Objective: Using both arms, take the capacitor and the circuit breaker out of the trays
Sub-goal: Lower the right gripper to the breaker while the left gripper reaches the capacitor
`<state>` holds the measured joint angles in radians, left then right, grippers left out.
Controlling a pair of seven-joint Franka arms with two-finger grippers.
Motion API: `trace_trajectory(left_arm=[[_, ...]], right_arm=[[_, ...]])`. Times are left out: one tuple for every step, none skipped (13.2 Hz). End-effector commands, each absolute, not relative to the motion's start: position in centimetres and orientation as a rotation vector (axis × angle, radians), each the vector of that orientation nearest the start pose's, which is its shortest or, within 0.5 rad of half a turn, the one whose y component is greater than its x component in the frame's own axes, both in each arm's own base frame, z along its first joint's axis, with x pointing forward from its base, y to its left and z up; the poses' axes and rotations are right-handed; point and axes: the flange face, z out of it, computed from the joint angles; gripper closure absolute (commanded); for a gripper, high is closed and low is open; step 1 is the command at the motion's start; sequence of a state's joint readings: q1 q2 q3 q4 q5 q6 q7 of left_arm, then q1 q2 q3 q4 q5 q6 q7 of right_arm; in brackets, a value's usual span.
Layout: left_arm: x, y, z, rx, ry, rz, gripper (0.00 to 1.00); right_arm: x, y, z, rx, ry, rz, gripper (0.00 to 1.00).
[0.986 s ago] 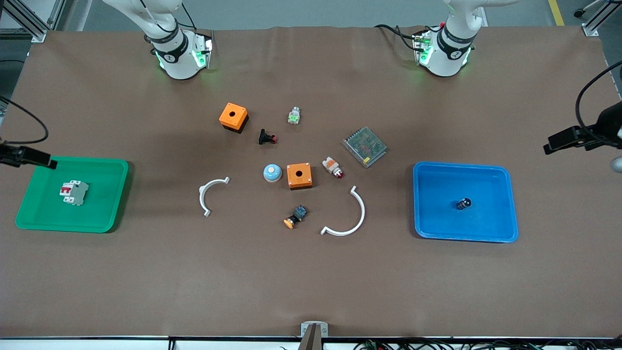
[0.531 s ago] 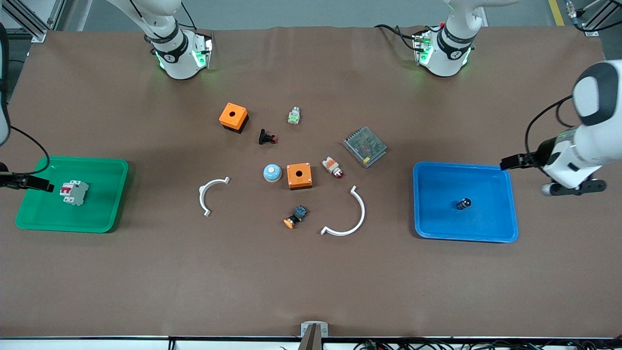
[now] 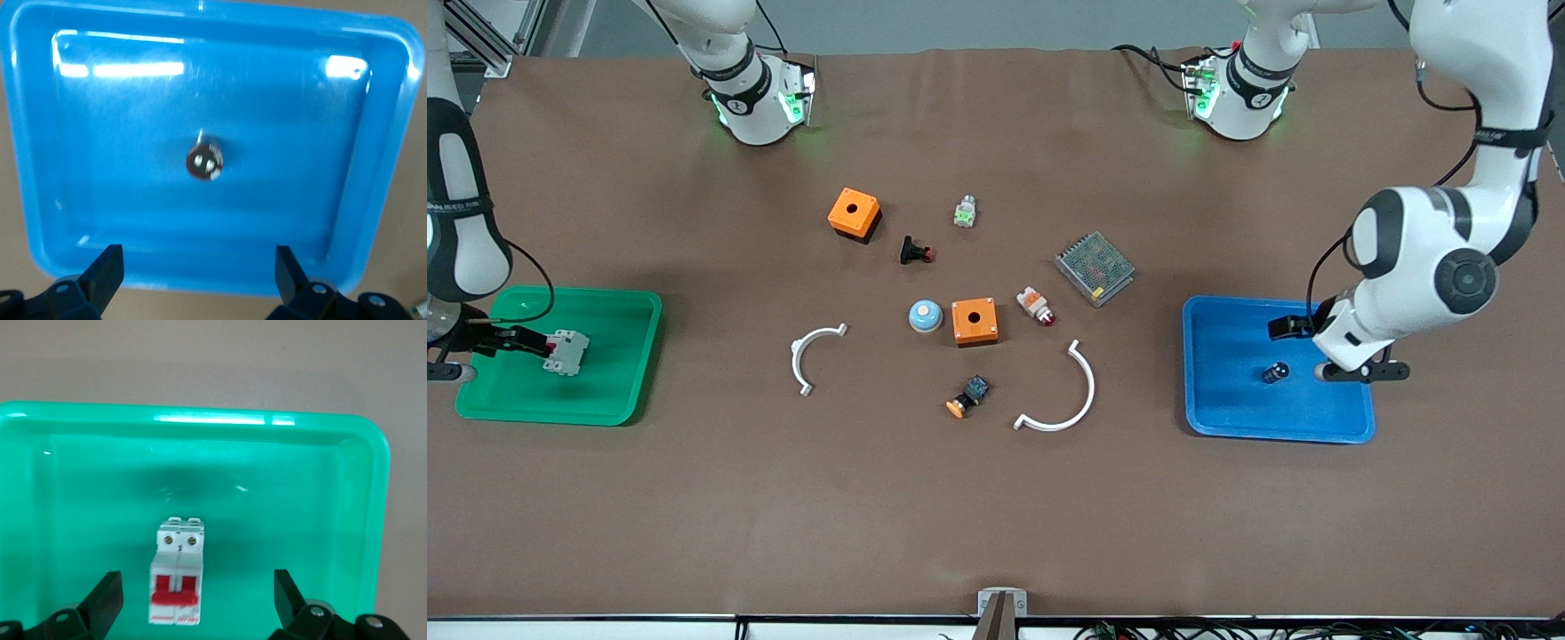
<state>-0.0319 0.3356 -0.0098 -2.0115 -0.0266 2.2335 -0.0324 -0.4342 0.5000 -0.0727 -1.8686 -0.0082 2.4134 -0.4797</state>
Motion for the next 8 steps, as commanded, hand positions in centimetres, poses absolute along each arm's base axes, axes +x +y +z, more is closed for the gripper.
trace_trajectory(left_arm=[[59.9,-2.3,25.5,-3.144,-0.003,0.128,0.0],[60.3,-2.1,24.5,-3.138,0.006,0.096,0.0],[60.5,-2.1,23.3,-3.137,0.007,0.07,0.0],[60.6,-2.2,22.5,-3.139,0.009,0.055,0.0],[60.6,-2.2,22.1,-3.139,0.009,0.053,0.0],[60.6,-2.2,21.8,-3.139,0.007,0.058,0.0],[60.7,-2.3,21.8,-3.139,0.009,0.043,0.0],[60.8,-2.2,21.6,-3.14,0.007,0.029,0.0]], right_arm=[[55.9,-30.3,23.6,-3.21,-0.015,-0.064,0.0],[56.0,-30.3,22.7,-3.205,-0.01,-0.055,0.0],[55.9,-30.2,21.9,-3.202,-0.009,-0.052,0.0],[55.9,-30.1,21.3,-3.198,-0.006,-0.047,0.0],[55.8,-30.1,21.1,-3.195,-0.003,-0.041,0.0],[55.7,-30.0,20.4,-3.189,0.001,-0.025,0.0],[55.6,-30.0,20.3,-3.187,-0.001,-0.016,0.0],[55.6,-29.9,20.2,-3.184,-0.003,-0.009,0.0]])
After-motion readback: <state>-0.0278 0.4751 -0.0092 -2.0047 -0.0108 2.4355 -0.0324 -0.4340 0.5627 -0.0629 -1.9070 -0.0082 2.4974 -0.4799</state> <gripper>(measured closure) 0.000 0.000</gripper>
